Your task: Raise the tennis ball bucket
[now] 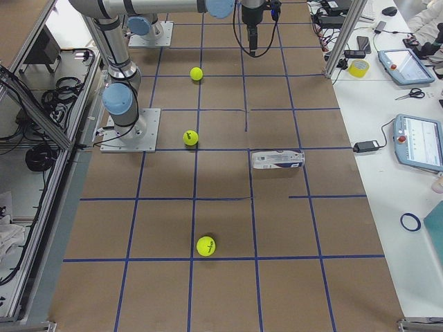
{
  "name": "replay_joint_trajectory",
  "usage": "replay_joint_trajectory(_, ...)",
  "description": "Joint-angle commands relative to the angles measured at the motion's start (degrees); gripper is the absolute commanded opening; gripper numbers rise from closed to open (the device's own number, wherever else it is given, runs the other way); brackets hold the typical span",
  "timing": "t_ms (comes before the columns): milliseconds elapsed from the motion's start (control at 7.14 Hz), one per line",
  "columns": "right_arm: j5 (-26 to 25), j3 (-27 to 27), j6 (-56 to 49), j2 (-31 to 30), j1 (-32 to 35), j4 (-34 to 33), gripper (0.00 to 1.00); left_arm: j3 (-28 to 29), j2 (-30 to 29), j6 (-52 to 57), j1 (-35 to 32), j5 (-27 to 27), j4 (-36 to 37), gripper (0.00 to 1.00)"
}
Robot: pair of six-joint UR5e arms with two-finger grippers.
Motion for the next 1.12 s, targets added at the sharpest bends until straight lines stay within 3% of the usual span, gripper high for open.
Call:
replay_joint_trajectory(0,-0.5,0.0,0.2,0.0,0.0,-0.1,1.00,0.0,0.0,0.0,0.0,0.0,0.0,1.00)
replay_joint_trajectory(981,-1.0,-0.6,1.1,2.7,-1.7,-0.4,1.00,0.0,0.0,0.0,0.0,0.0,0.0,1.00)
